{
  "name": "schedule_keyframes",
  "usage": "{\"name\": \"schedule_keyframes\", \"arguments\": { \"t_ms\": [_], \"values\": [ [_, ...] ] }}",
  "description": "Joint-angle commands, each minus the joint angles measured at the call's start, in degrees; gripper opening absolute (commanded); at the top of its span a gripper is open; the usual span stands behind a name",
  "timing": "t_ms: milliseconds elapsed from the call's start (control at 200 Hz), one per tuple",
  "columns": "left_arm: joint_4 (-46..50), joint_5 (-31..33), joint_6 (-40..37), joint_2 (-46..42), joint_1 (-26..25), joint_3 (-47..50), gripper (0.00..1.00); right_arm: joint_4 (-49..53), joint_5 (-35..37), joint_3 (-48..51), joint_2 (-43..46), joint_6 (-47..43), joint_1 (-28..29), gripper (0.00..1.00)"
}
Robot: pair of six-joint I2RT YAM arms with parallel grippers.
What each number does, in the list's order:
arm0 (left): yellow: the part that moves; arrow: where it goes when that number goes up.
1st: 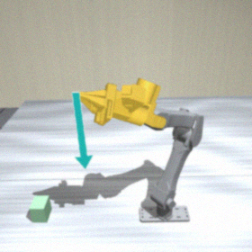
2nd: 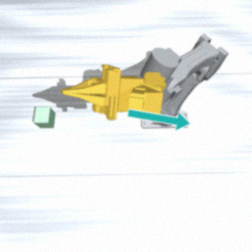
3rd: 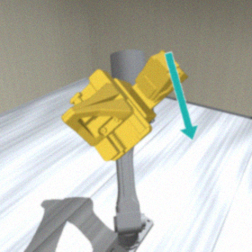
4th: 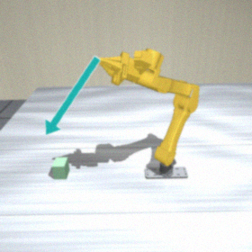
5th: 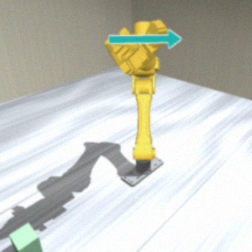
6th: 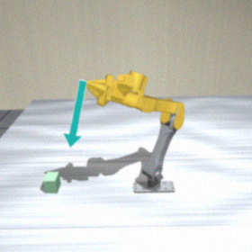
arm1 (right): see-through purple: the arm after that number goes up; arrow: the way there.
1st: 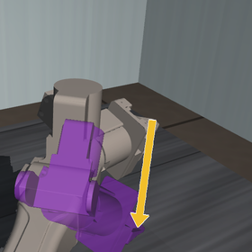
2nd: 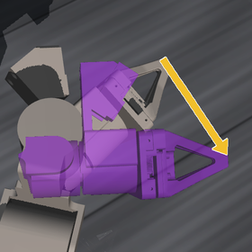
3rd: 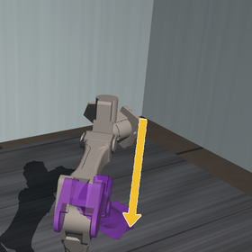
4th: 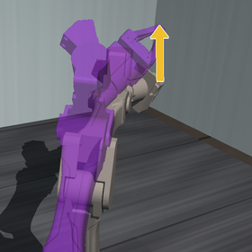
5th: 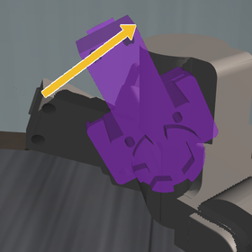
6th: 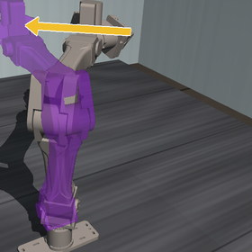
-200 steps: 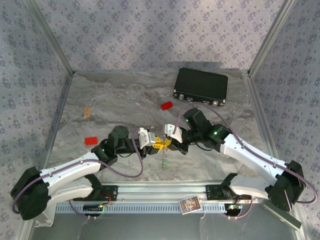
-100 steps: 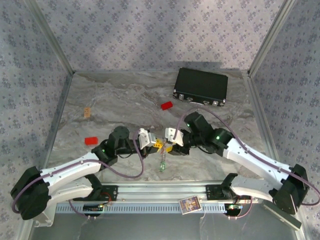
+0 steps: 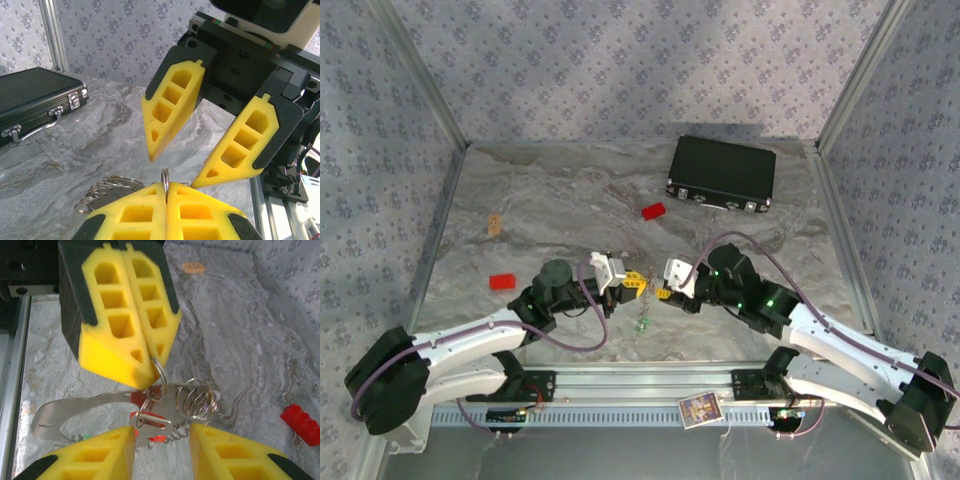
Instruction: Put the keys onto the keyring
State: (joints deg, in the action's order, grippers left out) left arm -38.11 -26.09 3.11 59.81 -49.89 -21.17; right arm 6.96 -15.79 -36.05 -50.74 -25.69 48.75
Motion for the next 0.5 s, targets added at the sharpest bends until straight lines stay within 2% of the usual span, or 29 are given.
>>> {"name": "schedule_keyframes", "arguments": {
  "t_ms": [0, 495],
  "values": [
    [-5.3, -0.2, 1.5, -0.2, 0.0, 0.0, 0.0, -3.4, 0.5, 0.7, 0.6, 1.6, 0.5, 0.34],
    [-6.3, 1.0, 1.9, 0.4, 0.0, -0.8, 0.0, -2.0, -3.3, -1.0, -1.5, 1.1, 0.8, 0.07]
  ]
}}
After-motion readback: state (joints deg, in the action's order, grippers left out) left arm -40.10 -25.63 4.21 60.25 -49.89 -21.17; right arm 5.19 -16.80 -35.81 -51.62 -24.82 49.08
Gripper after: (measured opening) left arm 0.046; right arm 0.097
